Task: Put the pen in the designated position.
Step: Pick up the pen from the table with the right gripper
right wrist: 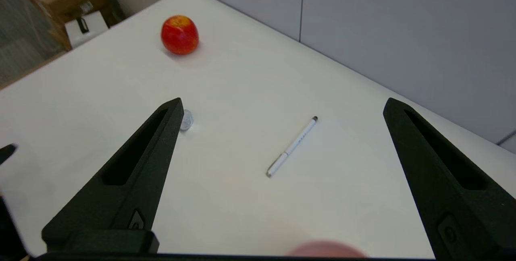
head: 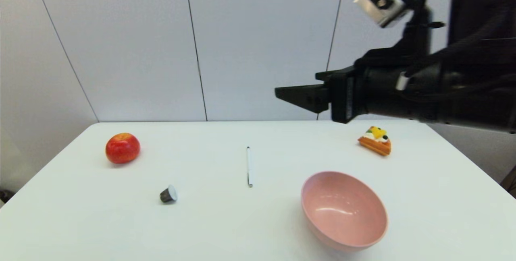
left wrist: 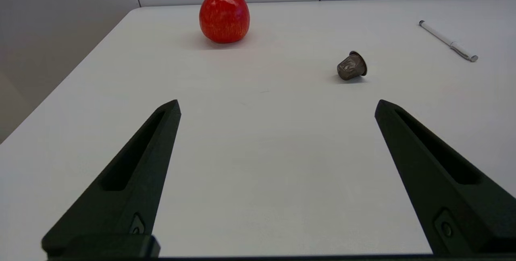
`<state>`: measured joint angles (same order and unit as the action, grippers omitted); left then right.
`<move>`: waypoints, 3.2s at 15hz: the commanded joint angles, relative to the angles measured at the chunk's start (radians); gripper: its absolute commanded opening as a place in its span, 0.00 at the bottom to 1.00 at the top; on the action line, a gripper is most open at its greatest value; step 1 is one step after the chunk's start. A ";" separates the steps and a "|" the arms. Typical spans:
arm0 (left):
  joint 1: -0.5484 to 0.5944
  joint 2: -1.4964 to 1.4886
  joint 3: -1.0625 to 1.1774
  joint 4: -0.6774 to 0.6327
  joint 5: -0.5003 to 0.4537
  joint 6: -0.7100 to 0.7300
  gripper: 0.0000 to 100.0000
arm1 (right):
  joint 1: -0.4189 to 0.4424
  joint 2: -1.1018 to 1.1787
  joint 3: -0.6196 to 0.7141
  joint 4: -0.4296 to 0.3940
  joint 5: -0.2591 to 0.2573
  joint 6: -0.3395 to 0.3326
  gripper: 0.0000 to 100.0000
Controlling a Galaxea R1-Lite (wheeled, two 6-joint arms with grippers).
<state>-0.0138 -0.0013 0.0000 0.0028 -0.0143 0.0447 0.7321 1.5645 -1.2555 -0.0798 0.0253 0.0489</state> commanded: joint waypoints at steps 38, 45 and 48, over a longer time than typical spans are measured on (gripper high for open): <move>0.000 0.001 0.000 0.000 0.000 0.000 1.00 | 0.067 0.850 -0.398 0.055 -0.306 0.080 1.00; 0.000 0.001 0.000 -0.001 0.000 0.000 1.00 | 0.058 0.858 -0.423 0.104 -0.317 0.127 1.00; 0.000 0.001 0.000 0.000 0.000 0.000 1.00 | 0.058 0.858 -0.420 0.106 -0.320 0.129 1.00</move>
<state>-0.0138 -0.0013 0.0000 0.0023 -0.0143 0.0443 0.7902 2.4164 -1.6770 0.0221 -0.2928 0.1770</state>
